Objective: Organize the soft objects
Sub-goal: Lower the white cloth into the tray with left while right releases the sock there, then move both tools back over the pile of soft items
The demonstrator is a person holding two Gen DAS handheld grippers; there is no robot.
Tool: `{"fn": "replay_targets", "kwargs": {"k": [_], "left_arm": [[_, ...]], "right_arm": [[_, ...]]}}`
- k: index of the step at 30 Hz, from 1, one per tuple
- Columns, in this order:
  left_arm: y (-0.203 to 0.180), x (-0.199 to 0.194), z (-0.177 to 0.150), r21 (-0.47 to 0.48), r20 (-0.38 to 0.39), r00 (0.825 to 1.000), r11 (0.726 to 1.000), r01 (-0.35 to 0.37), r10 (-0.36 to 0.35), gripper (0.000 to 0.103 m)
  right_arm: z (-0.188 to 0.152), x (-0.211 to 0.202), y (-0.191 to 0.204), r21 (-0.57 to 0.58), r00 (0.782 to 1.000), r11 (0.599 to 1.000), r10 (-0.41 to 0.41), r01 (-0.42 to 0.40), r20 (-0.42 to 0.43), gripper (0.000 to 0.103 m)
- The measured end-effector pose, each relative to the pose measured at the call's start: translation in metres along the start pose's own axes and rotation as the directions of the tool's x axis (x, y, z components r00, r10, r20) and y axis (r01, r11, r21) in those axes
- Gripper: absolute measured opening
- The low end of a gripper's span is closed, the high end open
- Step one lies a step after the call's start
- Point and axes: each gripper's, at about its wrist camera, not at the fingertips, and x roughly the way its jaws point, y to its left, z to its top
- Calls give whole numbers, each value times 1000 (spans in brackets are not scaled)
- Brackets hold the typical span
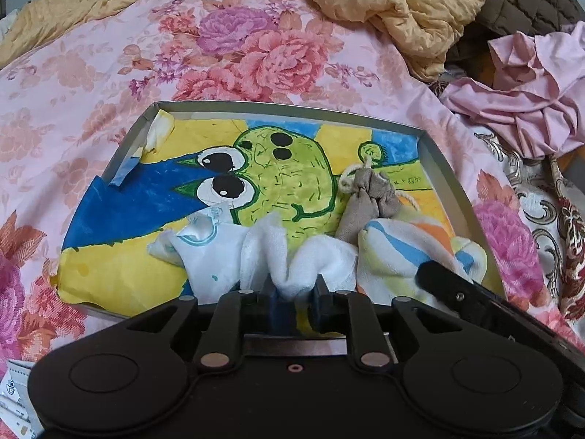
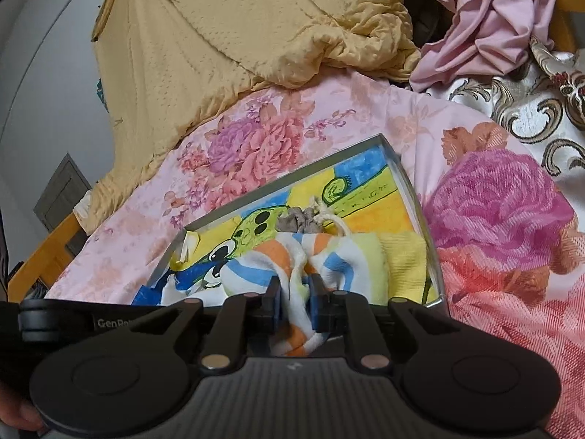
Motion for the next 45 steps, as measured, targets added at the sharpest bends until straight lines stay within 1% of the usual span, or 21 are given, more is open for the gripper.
{"fn": "replay_targets", "kwargs": {"k": [2, 4, 6, 7, 8, 9, 15, 16, 17, 19, 20, 22, 24, 25, 27, 29, 31, 33, 38, 41, 45], "left_arm": [[0, -2, -1, -2, 7, 1000, 1000, -2, 2, 23], [0, -4, -2, -1, 10, 1000, 1000, -8, 8, 28], [0, -8, -4, 0, 18, 1000, 1000, -14, 14, 32], [1, -10, -5, 2, 20, 1000, 1000, -14, 14, 35], [2, -12, -5, 1, 21, 1000, 1000, -17, 17, 38], [3, -15, -6, -2, 23, 1000, 1000, -20, 20, 39], [10, -40, -11, -27, 52, 998, 999, -26, 27, 48], [11, -45, -12, -29, 59, 998, 999, -25, 27, 50], [11, -50, -12, -30, 65, 998, 999, -24, 26, 53], [12, -61, -14, -33, 71, 997, 999, -18, 20, 55], [13, -66, -15, -35, 74, 997, 999, -15, 18, 56], [14, -79, -16, -41, 87, 996, 999, -14, 17, 58], [15, -92, -18, -45, 104, 995, 999, -10, 15, 60], [16, -99, -19, -47, 112, 994, 999, -9, 14, 62], [18, -114, -23, -51, 136, 991, 999, 0, 7, 66], [19, -129, -27, -57, 151, 989, 998, 1, 8, 72], [21, -144, -32, -66, 163, 987, 998, 9, 2, 73], [22, -159, -37, -70, 179, 984, 997, 21, -8, 77], [26, -198, -52, -74, 239, 971, 997, 38, -19, 88], [27, -217, -63, -59, 268, 963, 998, 39, -21, 95], [35, -236, -82, -67, 309, 950, 995, 77, -52, 100]], "right_arm": [[0, -1, 2, -16, 1000, 1000, -4, 4, 2, 20], [2, -3, 5, -30, 1000, 999, -13, 13, 2, 24], [2, -6, 9, -45, 1000, 999, -19, 19, 8, 35], [3, -7, 11, -55, 1000, 998, -21, 22, 9, 38], [3, -9, 14, -65, 1000, 998, -26, 27, 12, 43], [3, -11, 15, -73, 999, 997, -30, 31, 15, 47], [6, -26, 25, -94, 999, 995, -40, 41, 15, 58], [7, -30, 27, -98, 999, 994, -41, 43, 18, 59], [7, -35, 30, -102, 999, 994, -42, 44, 23, 63], [9, -45, 34, -107, 999, 993, -38, 41, 35, 69], [12, -57, 38, -111, 998, 993, -29, 34, 50, 73], [14, -63, 42, -116, 998, 993, -31, 38, 57, 74], [16, -76, 49, -138, 996, 989, -38, 49, 75, 82], [16, -84, 52, -148, 995, 987, -42, 55, 88, 84], [16, -96, 58, -152, 993, 987, -42, 58, 106, 93], [16, -111, 61, -144, 992, 988, -36, 54, 123, 98], [16, -124, 66, -154, 990, 986, -39, 60, 134, 100], [14, -137, 68, -152, 988, 986, -45, 67, 147, 103], [10, -168, 77, -156, 984, 985, -41, 69, 174, 103], [5, -186, 83, -153, 981, 986, -37, 66, 190, 103], [-8, -205, 92, -156, 981, 985, -39, 70, 190, 103]]}}
